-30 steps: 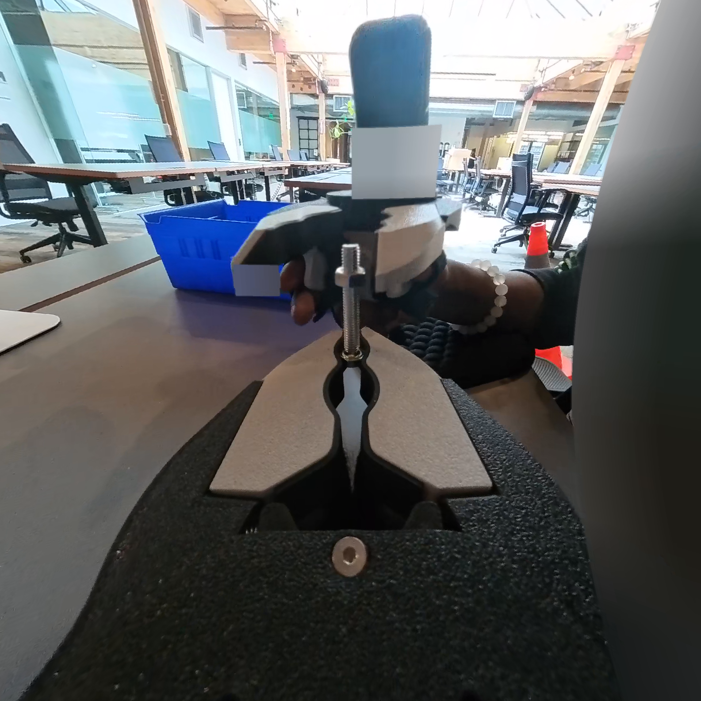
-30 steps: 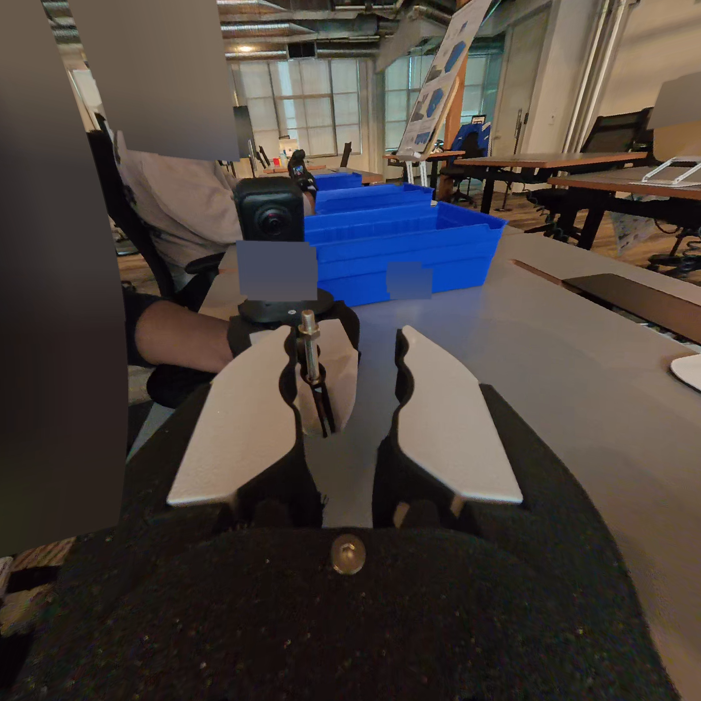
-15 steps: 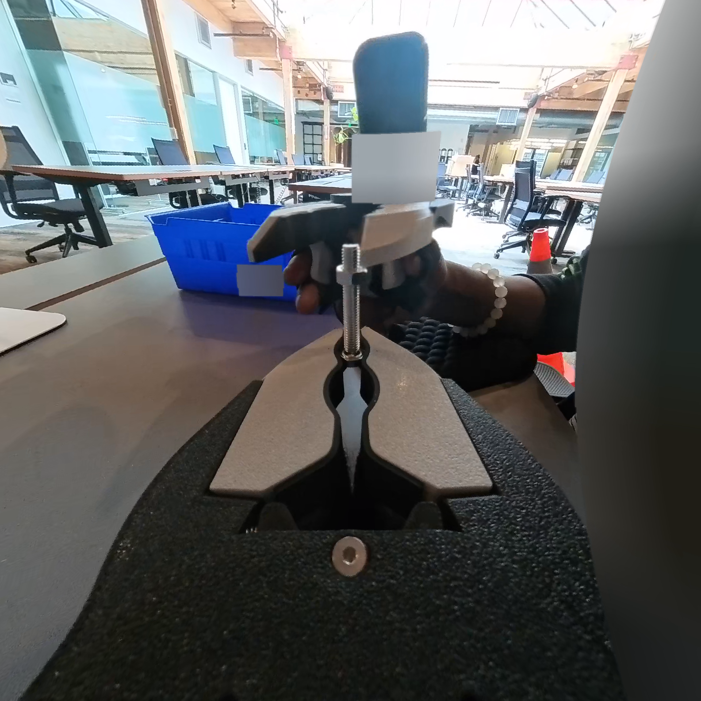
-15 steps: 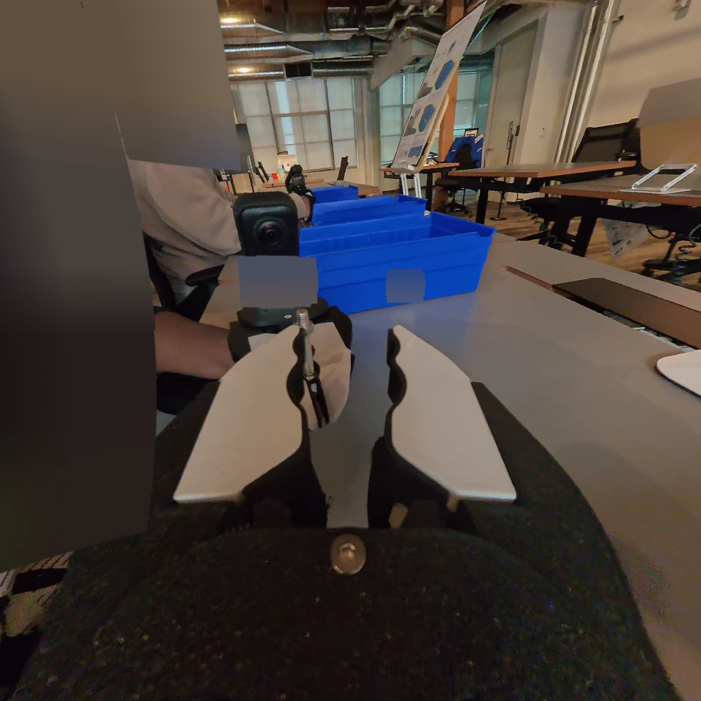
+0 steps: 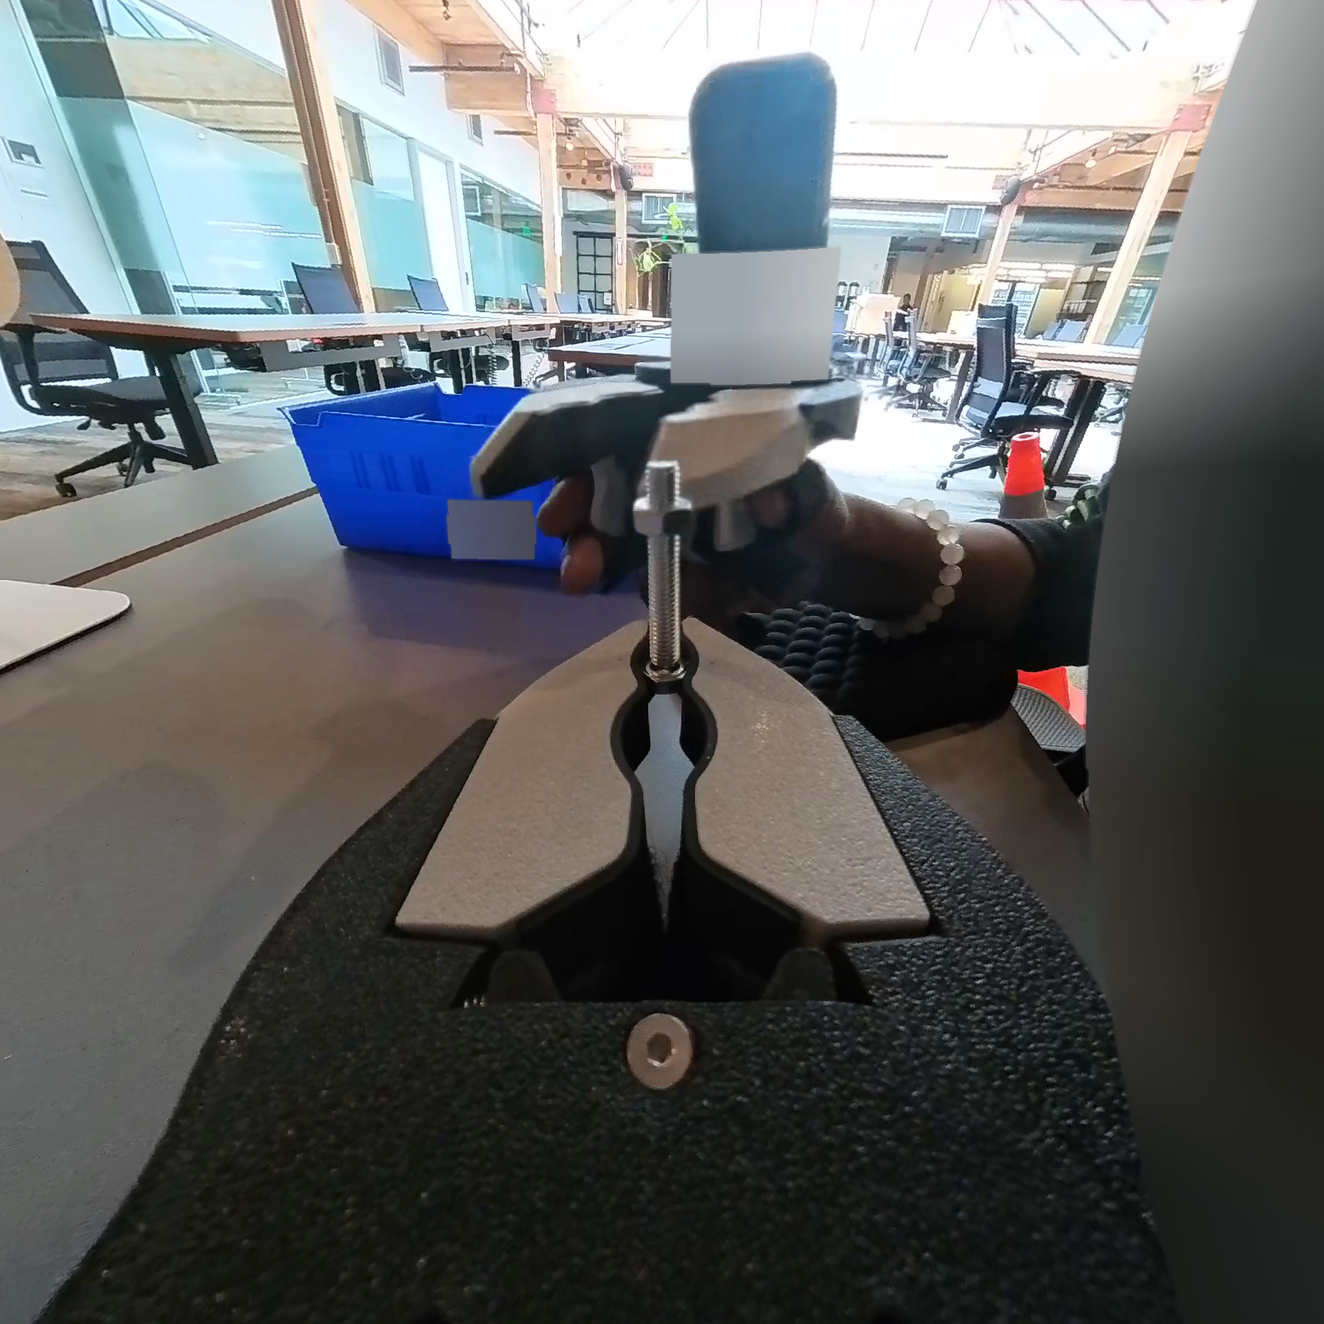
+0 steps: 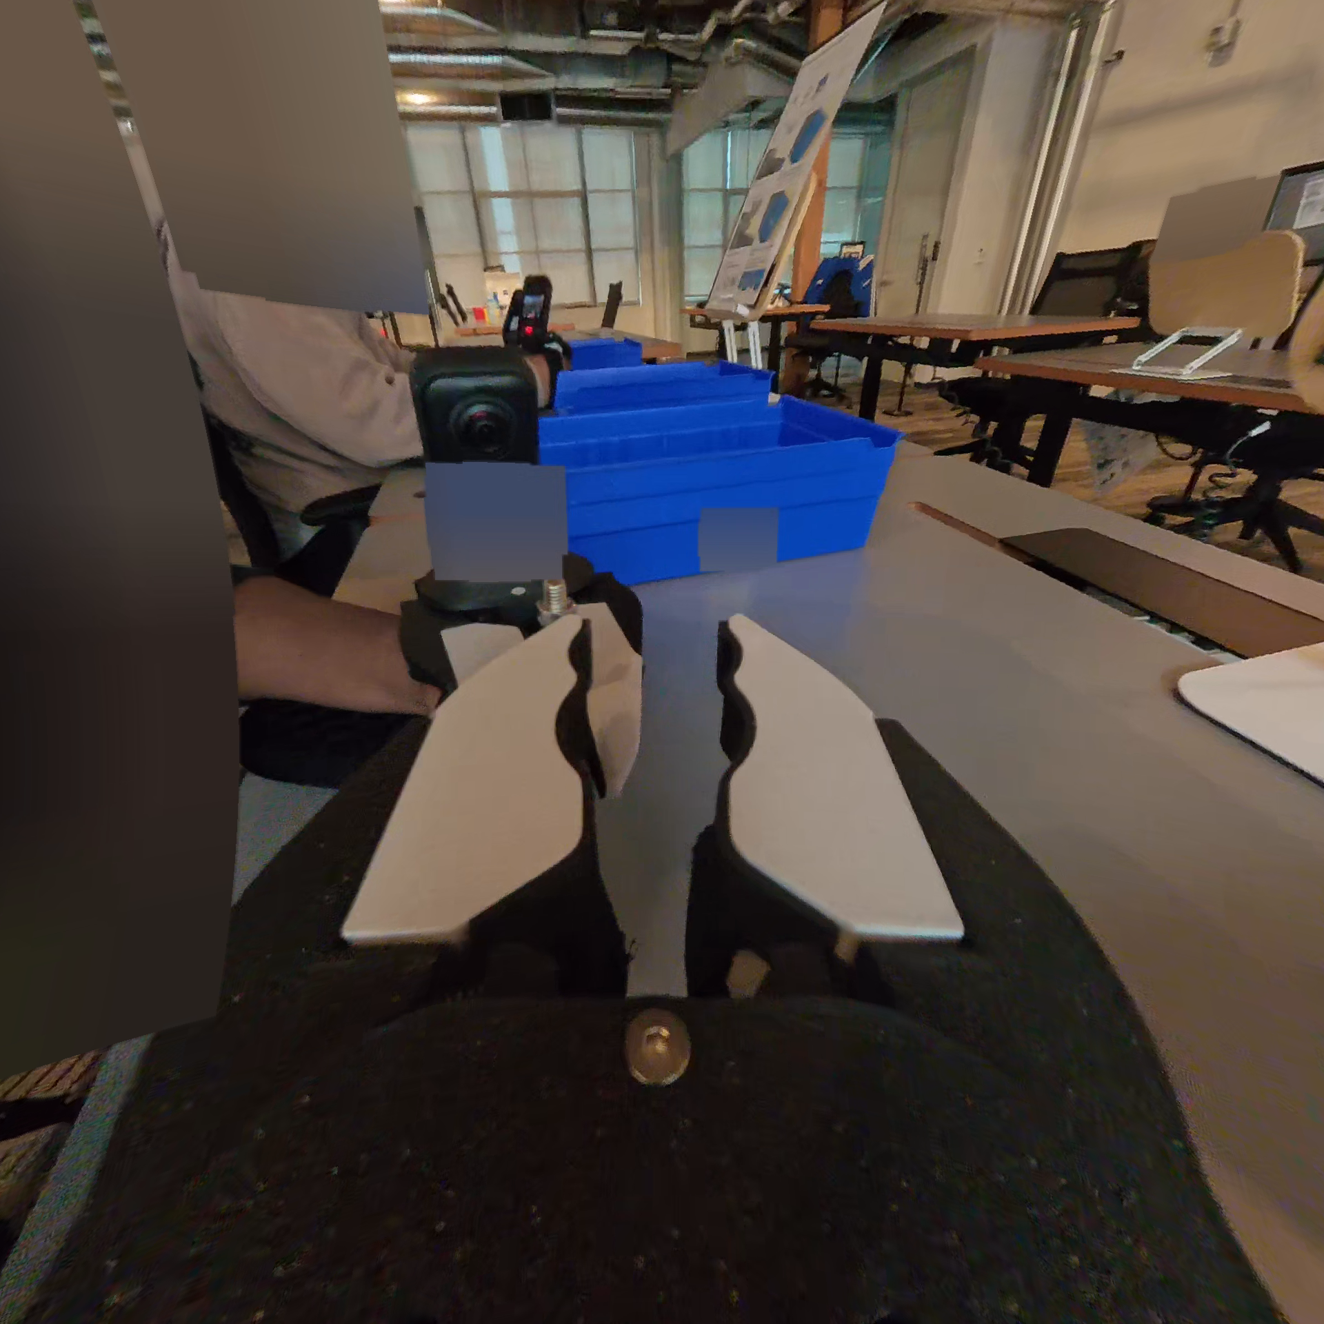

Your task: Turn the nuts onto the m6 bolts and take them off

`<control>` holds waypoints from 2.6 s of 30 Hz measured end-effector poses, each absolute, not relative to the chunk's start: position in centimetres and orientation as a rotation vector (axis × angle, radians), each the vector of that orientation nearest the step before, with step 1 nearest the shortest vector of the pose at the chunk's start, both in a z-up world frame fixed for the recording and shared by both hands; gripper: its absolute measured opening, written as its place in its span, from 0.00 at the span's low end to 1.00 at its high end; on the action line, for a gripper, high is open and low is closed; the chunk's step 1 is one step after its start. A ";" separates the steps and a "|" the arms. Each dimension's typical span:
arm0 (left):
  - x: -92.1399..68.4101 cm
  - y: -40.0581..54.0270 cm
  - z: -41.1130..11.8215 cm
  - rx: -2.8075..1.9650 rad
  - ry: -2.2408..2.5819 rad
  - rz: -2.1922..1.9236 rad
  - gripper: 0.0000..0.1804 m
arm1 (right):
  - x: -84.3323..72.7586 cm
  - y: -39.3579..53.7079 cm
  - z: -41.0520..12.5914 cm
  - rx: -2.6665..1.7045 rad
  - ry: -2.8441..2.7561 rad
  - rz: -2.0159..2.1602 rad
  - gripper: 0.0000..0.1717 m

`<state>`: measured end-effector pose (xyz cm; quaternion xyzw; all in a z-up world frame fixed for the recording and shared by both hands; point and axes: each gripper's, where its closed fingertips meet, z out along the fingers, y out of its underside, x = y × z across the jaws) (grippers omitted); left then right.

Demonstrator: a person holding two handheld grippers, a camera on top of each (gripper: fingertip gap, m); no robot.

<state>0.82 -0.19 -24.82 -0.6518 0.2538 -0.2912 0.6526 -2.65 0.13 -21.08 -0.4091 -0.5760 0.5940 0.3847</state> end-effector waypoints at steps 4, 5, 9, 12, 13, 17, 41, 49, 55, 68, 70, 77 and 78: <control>0.8 -0.1 -24.9 -1.483 0.573 -0.660 0.02 | -2.5 -0.2 -20.8 -1.042 -1.465 1.569 0.27; 0.8 -0.1 -24.9 -1.484 0.572 -0.660 0.02 | -2.7 -0.5 -20.9 -1.038 -1.480 1.557 0.31; 0.8 -0.1 -24.9 -1.482 0.574 -0.657 0.02 | -2.7 0.0 -20.8 -1.038 -1.453 1.524 0.20; 0.8 -0.1 -24.9 -1.483 0.573 -0.659 0.02 | -2.4 0.4 -20.5 -1.048 -1.437 1.558 0.20; 0.8 -0.1 -24.9 -1.484 0.574 -0.660 0.02 | -2.5 0.0 -20.6 -1.040 -1.451 1.561 0.25; 0.8 -0.1 -24.9 -1.484 0.575 -0.659 0.02 | -2.8 -0.5 -21.1 -1.032 -1.492 1.495 0.26; 0.7 0.0 -24.9 -1.488 0.573 -0.659 0.02 | -2.6 -0.2 -20.5 -1.042 -1.448 1.556 0.27; 0.6 0.0 -24.9 -1.487 0.567 -0.661 0.02 | -2.5 0.4 -20.3 -1.050 -1.419 1.555 0.20; 0.7 0.0 -24.9 -1.489 0.569 -0.657 0.02 | -2.8 -0.3 -20.9 -1.044 -1.461 1.504 0.24; 0.7 0.0 -24.9 -1.491 0.565 -0.658 0.02 | -2.4 0.5 -20.2 -1.052 -1.400 1.558 0.20; 0.7 0.0 -24.9 -1.493 0.567 -0.657 0.02 | -2.6 0.0 -20.4 -1.052 -1.425 1.543 0.28; 0.6 -0.1 -24.8 -1.489 0.556 -0.664 0.02 | -2.5 0.4 -20.3 -1.050 -1.404 1.537 0.20; 0.6 -0.1 -24.9 -1.491 0.560 -0.662 0.02 | -2.5 0.3 -20.3 -1.049 -1.409 1.540 0.23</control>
